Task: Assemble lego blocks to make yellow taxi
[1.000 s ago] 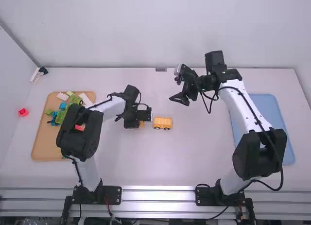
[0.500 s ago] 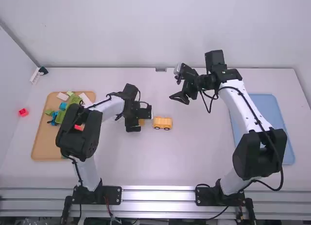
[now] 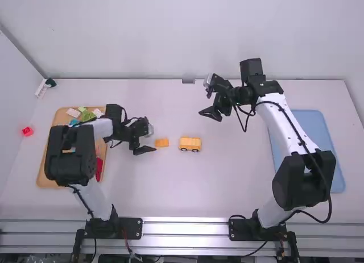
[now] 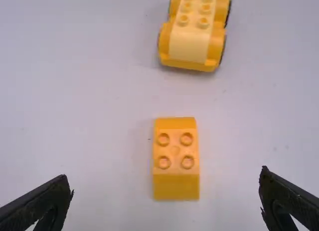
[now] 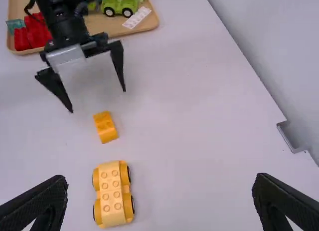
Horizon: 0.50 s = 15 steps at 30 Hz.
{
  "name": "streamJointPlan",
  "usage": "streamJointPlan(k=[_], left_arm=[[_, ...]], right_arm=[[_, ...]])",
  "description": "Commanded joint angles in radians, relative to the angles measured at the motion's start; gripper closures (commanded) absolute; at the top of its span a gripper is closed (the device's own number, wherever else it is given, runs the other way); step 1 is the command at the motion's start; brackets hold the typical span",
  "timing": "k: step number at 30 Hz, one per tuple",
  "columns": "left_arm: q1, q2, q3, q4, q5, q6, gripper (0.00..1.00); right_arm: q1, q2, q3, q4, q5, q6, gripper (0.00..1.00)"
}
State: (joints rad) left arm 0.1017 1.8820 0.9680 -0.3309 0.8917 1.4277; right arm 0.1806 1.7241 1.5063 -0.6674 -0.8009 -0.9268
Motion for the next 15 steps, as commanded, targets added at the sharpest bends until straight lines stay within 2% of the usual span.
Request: streamJointPlan(k=[1, 4, 5, 8, 10, 12, 13, 14, 15], left_arm=[[0.002, -0.015, -0.060, 0.043, 0.156, 0.036, 0.01], [-0.007, -0.006, -0.112, 0.174, 0.162, 0.000, 0.01], [-0.007, 0.011, -0.133, 0.270, 0.146, -0.072, 0.01], [0.003, 0.060, -0.151, 0.406, 0.163, -0.193, 0.01], [0.004, 0.079, -0.151, 0.426, 0.190, -0.207, 0.01], [0.000, 0.123, -0.137, 0.436, 0.242, -0.201, 0.01], [-0.003, 0.136, -0.130, 0.425, 0.244, -0.201, 0.01], [-0.003, 0.137, -0.129, 0.423, 0.244, -0.200, 0.01], [-0.005, 0.138, -0.127, 0.422, 0.236, -0.196, 0.01]], right_arm=[[0.002, -0.024, 0.031, 0.013, -0.006, 0.002, 0.01], [0.003, -0.024, 0.031, 0.018, -0.006, 0.002, 0.01], [0.002, -0.024, 0.031, 0.010, -0.005, 0.002, 0.01], [0.003, -0.022, 0.018, -0.009, -0.006, 0.002, 0.01], [0.003, -0.022, -0.001, -0.013, -0.007, 0.002, 0.01], [0.003, -0.022, -0.103, 0.021, -0.018, -0.020, 0.01], [0.003, -0.023, -0.166, 0.098, -0.037, -0.068, 0.01], [0.003, -0.023, -0.171, 0.108, -0.040, -0.073, 0.01], [0.001, -0.025, -0.201, 0.181, -0.068, -0.080, 0.01]])
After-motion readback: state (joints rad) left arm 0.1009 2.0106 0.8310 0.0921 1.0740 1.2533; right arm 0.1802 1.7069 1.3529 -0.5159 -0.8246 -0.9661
